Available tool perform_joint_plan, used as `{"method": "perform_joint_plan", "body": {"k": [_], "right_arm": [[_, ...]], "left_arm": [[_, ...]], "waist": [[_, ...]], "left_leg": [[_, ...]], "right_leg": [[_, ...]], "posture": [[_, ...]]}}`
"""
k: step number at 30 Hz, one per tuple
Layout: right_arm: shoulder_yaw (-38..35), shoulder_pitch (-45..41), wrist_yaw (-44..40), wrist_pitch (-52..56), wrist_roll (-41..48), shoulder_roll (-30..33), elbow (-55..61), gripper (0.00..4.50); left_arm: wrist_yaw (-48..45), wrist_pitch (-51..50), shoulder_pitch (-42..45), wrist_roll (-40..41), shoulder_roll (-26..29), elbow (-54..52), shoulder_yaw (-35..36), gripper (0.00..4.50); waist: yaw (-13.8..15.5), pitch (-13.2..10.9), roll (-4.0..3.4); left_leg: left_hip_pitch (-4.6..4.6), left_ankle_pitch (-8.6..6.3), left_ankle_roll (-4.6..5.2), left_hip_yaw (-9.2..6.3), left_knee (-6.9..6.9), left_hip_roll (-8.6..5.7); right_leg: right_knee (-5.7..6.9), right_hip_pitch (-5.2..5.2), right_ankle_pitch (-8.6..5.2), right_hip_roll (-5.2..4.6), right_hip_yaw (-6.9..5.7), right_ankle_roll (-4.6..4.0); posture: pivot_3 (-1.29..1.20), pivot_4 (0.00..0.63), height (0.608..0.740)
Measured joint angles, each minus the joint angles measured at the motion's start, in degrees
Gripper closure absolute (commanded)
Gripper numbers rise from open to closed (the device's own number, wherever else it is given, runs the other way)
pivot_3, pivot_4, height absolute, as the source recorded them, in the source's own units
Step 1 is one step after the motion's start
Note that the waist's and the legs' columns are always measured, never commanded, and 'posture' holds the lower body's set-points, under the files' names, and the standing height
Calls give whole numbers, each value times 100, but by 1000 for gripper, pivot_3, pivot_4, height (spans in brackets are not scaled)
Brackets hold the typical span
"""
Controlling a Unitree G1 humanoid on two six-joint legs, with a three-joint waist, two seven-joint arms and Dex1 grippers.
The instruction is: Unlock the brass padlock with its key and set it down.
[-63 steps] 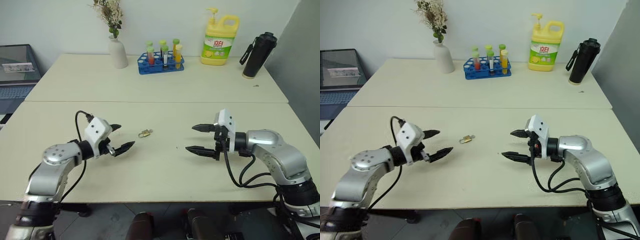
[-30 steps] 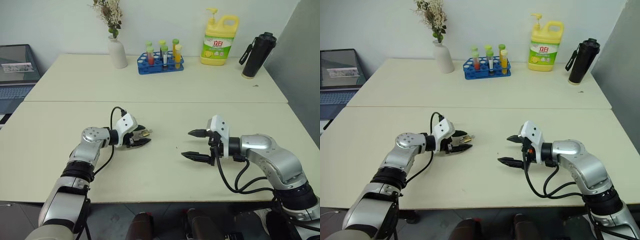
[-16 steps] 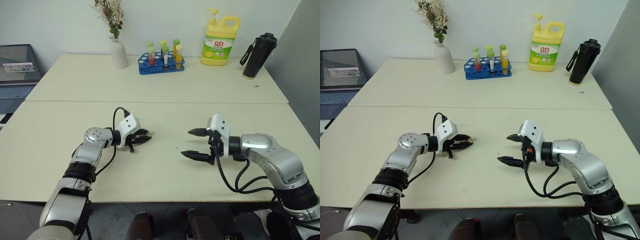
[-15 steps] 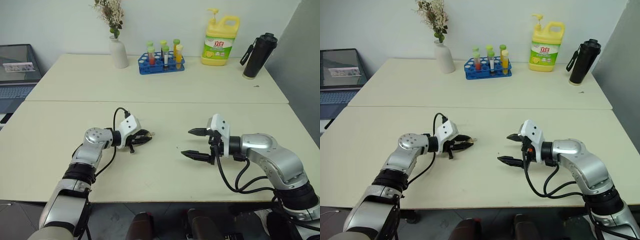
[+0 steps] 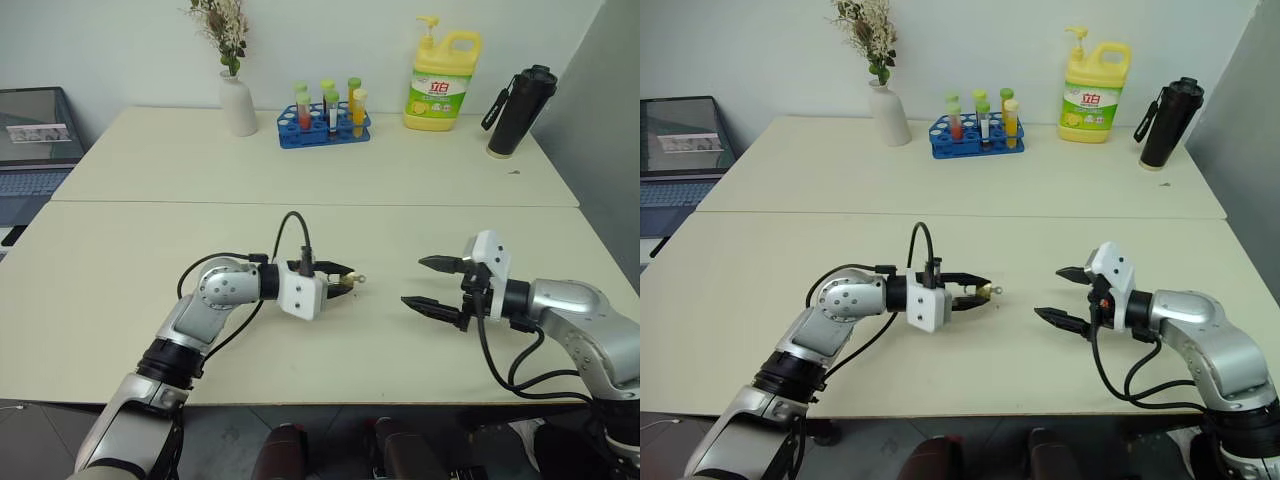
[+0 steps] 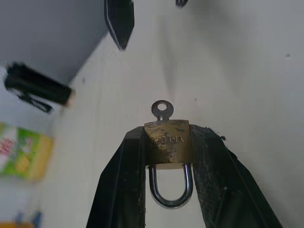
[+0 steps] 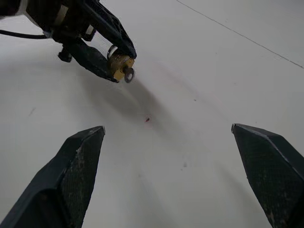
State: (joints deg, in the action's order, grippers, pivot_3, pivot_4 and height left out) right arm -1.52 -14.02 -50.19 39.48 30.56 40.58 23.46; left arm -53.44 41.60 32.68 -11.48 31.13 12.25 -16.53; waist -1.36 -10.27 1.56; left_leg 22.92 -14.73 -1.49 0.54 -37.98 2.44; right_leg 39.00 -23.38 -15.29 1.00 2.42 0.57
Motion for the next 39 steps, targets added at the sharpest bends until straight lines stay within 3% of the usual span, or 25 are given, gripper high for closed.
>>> {"method": "perform_joint_plan", "body": {"k": [3,7,25,28,38,39], "right_arm": [[-37,-1,58,325,383,-58,263,0],[-74,-2,241,630,733,-216,301,0],[-48,-520,407,990,1365,-582,85,0],[-32,-608,409,1069,1447,-673,18,585],[72,-745,393,1279,1581,-709,-136,4296],[72,-754,392,1301,1597,-708,-142,4368]], "left_arm": [[555,1022,261,-453,5,119,-3,3534],[1063,1562,217,-735,16,220,-3,3534],[1569,1627,161,-919,143,147,-102,3534],[1646,1629,162,-945,143,146,-116,3534],[1784,1630,161,-1020,146,83,-123,3534],[1786,1629,160,-1032,159,67,-123,3534]], "waist": [[-19,1,-1],[-21,0,-1],[-19,0,-1],[-20,0,-1],[-19,0,-1],[-19,0,-1]], "left_leg": [[-6,0,0,3,1,2],[-3,0,0,3,0,3],[-3,0,0,7,0,1],[-3,0,0,6,0,2],[-3,0,0,6,0,2],[-3,0,0,6,0,2]], "right_leg": [[0,3,-1,1,2,2],[1,3,-1,1,-1,2],[0,4,0,4,-5,3],[0,4,0,4,-4,3],[1,4,0,4,-4,3],[1,4,0,4,-5,3]], "posture": [[0,150,740],[0,150,740],[0,150,740],[0,150,740],[0,150,740],[0,150,740]]}}
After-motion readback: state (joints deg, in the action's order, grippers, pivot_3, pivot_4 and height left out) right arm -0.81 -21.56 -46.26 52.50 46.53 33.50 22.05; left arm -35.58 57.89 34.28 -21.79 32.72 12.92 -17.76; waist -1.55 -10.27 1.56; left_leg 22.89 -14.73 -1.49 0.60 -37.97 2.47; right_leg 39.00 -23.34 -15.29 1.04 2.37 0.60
